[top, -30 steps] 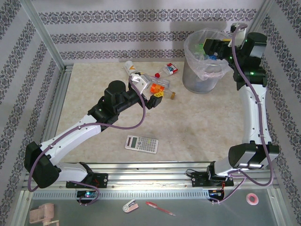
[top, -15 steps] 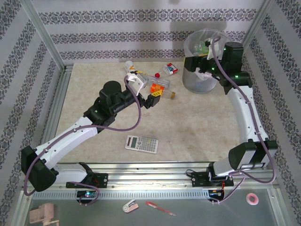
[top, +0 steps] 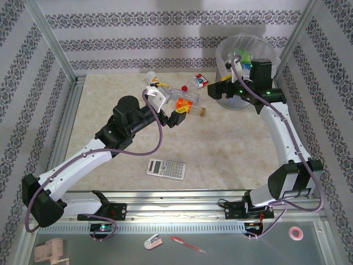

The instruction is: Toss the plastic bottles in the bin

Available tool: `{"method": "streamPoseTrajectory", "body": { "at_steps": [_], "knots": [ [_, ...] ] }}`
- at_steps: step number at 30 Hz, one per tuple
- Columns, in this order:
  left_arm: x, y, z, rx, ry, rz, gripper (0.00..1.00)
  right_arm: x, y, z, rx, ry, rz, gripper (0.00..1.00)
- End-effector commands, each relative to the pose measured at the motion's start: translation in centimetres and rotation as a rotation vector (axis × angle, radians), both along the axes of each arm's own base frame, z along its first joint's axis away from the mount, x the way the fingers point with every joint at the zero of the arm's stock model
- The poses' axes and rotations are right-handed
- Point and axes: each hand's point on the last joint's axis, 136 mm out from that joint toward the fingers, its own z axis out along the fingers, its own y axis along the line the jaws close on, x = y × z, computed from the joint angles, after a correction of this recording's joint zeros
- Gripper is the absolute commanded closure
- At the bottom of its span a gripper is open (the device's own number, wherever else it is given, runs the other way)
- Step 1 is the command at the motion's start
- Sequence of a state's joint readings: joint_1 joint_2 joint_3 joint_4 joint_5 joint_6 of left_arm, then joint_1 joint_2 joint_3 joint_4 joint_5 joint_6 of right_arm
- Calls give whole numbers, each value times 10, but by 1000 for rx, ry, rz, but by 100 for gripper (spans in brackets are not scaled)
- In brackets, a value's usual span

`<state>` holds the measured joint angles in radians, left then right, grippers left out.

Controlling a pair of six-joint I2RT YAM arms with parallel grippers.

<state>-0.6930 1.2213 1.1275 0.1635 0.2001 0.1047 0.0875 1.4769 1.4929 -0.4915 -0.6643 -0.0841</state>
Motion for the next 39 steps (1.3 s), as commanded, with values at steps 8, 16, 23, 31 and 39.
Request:
{"method": "streamPoseTrajectory", "body": {
  "at_steps": [8,16,23,31,39],
  "knots": [
    [-8,5,2,3,-8,8,0,10,-1,-58,-114,81,58,7],
    [-8,5,-1,23,-1,7,0,27,-8,-102,-217,167,69,6],
    [-7,5,-4,39,9,9,0,44,-11,-138,-291,219,80,6],
    [-5,5,-9,52,22,14,0,59,-8,-173,-335,280,114,6],
    [-2,5,-12,70,23,21,0,65,8,-207,-359,342,182,7]
  ]
}}
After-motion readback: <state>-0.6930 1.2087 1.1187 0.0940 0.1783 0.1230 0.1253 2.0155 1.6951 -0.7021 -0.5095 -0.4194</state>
